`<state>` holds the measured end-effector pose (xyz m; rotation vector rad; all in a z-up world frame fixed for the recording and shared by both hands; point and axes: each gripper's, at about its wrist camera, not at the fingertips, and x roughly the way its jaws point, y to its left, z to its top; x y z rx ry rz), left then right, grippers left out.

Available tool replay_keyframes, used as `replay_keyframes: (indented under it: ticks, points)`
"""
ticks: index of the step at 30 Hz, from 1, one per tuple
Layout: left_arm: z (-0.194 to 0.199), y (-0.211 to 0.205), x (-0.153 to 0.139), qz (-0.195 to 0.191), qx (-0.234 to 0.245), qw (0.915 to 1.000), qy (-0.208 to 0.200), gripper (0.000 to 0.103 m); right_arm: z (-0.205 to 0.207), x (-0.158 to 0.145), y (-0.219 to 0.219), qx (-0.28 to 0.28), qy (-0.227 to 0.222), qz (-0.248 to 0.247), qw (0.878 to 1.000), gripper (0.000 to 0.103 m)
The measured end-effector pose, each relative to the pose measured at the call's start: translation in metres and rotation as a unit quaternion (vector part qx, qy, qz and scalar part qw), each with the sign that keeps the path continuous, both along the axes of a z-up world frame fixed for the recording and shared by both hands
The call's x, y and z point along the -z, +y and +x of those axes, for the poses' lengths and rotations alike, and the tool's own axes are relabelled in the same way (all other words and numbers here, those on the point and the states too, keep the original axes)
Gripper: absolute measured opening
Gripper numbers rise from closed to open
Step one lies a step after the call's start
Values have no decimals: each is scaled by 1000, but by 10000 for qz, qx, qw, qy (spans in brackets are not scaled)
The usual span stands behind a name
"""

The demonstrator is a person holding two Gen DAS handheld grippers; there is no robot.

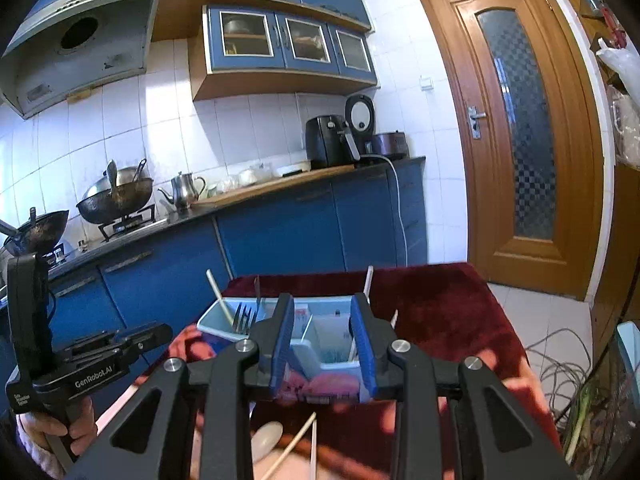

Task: Organize utensils
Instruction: 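Open both tools and move them back to the utensils on the blanket, then grasp the silver serving utensil with the left tool while the right tool grasps the white chopstick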

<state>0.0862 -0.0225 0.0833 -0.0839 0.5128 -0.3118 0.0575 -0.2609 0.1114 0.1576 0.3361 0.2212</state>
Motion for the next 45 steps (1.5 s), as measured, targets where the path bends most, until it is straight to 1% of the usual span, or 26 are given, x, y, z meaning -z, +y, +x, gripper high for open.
replay_keyframes:
  ticks: [3,6,9,14,20,29,33,38,45]
  points:
    - [-7,1,4,-42,11,9997,232,19,-10,6,0,8,164,12,9999,33]
    - [-14,5,11,-84,4,9990,448,22,-21,13,0,14,341,7,9994,33]
    - [-19,7,16,-66,0,9983,587,24,-31,21,-1,36,523,18,9986,33]
    - [-25,7,29,-5,25,9960,896,24,-45,34,-2,73,778,21,9969,38]
    - [-26,2,47,150,131,9912,1311,26,-54,58,-8,90,1139,90,9934,39]
    - [-22,-13,69,281,241,9833,1780,26,-55,81,-24,285,1503,245,9879,42]
    - [-21,-21,78,387,327,9786,1996,26,-57,90,-31,331,1602,322,9860,44]
    - [-17,-31,91,490,433,9703,2329,26,-57,98,-36,347,1688,425,9841,44]
    - [-5,-43,98,720,610,9594,2656,26,-57,102,-43,351,1732,508,9829,44]
